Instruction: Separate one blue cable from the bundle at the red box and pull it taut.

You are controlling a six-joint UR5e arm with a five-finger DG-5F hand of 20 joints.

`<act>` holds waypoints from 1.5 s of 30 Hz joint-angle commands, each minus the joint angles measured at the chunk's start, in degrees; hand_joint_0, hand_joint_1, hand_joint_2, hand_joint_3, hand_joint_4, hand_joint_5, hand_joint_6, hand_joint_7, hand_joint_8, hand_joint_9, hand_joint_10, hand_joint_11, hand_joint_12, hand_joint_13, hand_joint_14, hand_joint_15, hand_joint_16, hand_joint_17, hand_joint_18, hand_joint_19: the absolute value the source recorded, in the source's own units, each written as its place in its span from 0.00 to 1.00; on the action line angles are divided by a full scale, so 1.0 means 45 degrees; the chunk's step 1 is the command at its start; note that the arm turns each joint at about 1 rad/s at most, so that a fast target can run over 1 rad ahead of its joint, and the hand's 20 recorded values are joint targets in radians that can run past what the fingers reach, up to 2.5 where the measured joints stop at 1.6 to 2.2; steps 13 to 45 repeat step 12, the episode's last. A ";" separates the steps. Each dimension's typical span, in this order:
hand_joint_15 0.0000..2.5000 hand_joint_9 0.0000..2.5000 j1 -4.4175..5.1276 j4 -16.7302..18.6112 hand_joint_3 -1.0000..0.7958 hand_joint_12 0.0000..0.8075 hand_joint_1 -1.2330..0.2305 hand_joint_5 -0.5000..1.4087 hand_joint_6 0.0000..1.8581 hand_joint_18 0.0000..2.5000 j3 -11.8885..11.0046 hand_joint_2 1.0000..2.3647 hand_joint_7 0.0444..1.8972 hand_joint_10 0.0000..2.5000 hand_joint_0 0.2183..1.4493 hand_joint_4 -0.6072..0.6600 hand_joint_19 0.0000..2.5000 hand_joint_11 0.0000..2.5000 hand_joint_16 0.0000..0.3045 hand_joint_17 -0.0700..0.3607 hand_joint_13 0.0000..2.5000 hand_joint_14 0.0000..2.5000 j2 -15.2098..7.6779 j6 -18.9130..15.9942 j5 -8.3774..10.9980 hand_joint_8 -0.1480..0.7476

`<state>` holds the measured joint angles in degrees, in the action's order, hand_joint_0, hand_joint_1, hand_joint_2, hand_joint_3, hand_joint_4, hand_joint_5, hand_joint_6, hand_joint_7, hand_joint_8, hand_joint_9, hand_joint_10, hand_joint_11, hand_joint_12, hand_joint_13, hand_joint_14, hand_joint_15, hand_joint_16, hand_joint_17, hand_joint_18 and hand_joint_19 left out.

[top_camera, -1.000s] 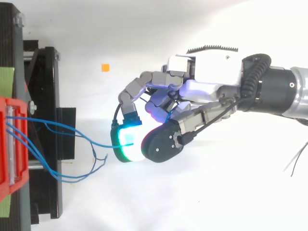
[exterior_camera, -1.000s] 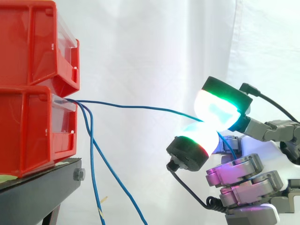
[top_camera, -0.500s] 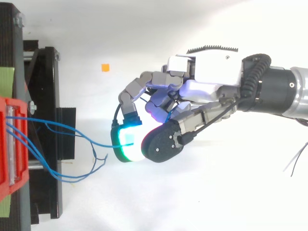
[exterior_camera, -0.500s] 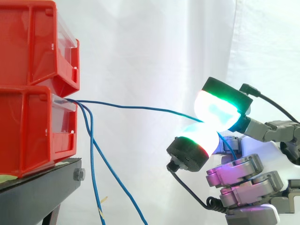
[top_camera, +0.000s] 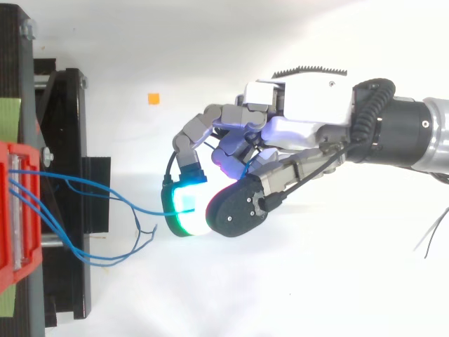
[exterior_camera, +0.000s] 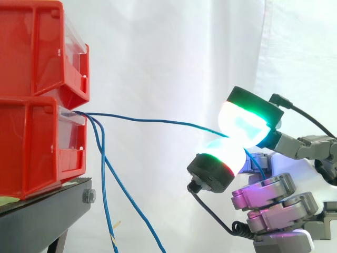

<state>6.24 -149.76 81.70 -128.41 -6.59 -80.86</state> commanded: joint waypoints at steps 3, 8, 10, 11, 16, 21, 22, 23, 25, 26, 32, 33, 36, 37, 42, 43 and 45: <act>0.53 0.35 0.0000 0.0000 0.37 0.45 0.30 0.17 0.51 0.47 0.0007 0.01 0.62 1.00 0.49 0.32 0.47 0.68 0.14 0.39 0.42 0.90 0.0000 0.0000 0.0000 0.51; 0.52 0.35 0.0000 0.0000 0.37 0.45 0.30 0.17 0.51 0.47 -0.0032 0.01 0.62 1.00 0.49 0.32 0.47 0.68 0.14 0.39 0.42 0.90 0.0000 0.0000 0.0000 0.51; 0.52 0.35 0.0000 0.0000 0.37 0.45 0.30 0.17 0.51 0.47 0.0007 0.01 0.62 1.00 0.49 0.32 0.47 0.68 0.14 0.39 0.42 0.90 0.0000 0.0000 0.0000 0.50; 0.53 0.35 0.0000 0.0000 0.37 0.45 0.30 0.17 0.51 0.47 0.0007 0.01 0.62 1.00 0.49 0.32 0.47 0.68 0.14 0.39 0.42 0.90 0.0000 0.0000 0.0000 0.51; 0.53 0.35 0.0000 0.0000 0.37 0.45 0.30 0.17 0.51 0.47 0.0007 0.01 0.62 1.00 0.49 0.31 0.47 0.68 0.14 0.39 0.42 0.90 0.0000 0.0000 0.0000 0.50; 0.53 0.35 0.0000 0.0000 0.37 0.45 0.30 0.17 0.51 0.47 0.0007 0.01 0.62 1.00 0.49 0.31 0.47 0.68 0.14 0.39 0.42 0.90 0.0000 0.0000 0.0000 0.50; 0.53 0.35 0.0000 0.0000 0.37 0.45 0.30 0.17 0.51 0.47 0.0007 0.01 0.62 1.00 0.49 0.31 0.47 0.68 0.14 0.39 0.42 0.90 0.0000 0.0000 0.0000 0.50; 0.53 0.35 0.0000 0.0000 0.37 0.45 0.30 0.17 0.51 0.47 0.0007 0.01 0.62 1.00 0.49 0.31 0.47 0.68 0.14 0.39 0.42 0.90 0.0000 0.0000 0.0000 0.50; 0.53 0.35 0.0000 0.0000 0.37 0.45 0.30 0.17 0.51 0.47 0.0007 0.01 0.62 1.00 0.49 0.31 0.47 0.68 0.14 0.39 0.42 0.90 0.0000 0.0000 0.0000 0.50; 0.53 0.35 0.0000 0.0000 0.37 0.45 0.30 0.17 0.51 0.47 0.0007 0.01 0.62 1.00 0.49 0.31 0.47 0.68 0.14 0.39 0.42 0.90 0.0000 0.0000 0.0000 0.50; 0.53 0.35 0.0000 0.0000 0.37 0.45 0.30 0.17 0.51 0.47 0.0007 0.01 0.62 1.00 0.49 0.31 0.47 0.68 0.14 0.39 0.42 0.90 0.0000 0.0000 0.0000 0.50; 0.53 0.35 0.0000 0.0000 0.37 0.45 0.30 0.17 0.51 0.47 0.0007 0.01 0.62 1.00 0.49 0.31 0.47 0.68 0.14 0.39 0.42 0.90 0.0000 0.0000 0.0000 0.50; 0.53 0.35 0.0000 0.0000 0.37 0.45 0.30 0.17 0.51 0.47 0.0007 0.01 0.62 1.00 0.49 0.31 0.47 0.68 0.14 0.39 0.42 0.90 0.0000 0.0000 0.0000 0.50; 0.53 0.35 0.0000 0.0000 0.37 0.45 0.30 0.17 0.51 0.47 0.0007 0.01 0.62 1.00 0.49 0.31 0.47 0.68 0.14 0.39 0.42 0.90 0.0000 0.0000 0.0000 0.50; 0.53 0.35 0.0000 0.0000 0.37 0.45 0.30 0.17 0.51 0.47 0.0007 0.01 0.62 1.00 0.49 0.31 0.47 0.68 0.14 0.39 0.42 0.90 0.0000 0.0000 0.0000 0.50; 0.53 0.35 0.0000 0.0000 0.37 0.45 0.30 0.17 0.51 0.47 0.0007 0.01 0.62 1.00 0.49 0.31 0.47 0.68 0.14 0.39 0.42 0.90 0.0000 0.0000 0.0000 0.50; 0.53 0.35 0.0000 0.0000 0.37 0.45 0.30 0.17 0.51 0.47 0.0007 0.01 0.62 1.00 0.49 0.31 0.47 0.68 0.14 0.39 0.42 0.90 0.0000 0.0000 0.0000 0.50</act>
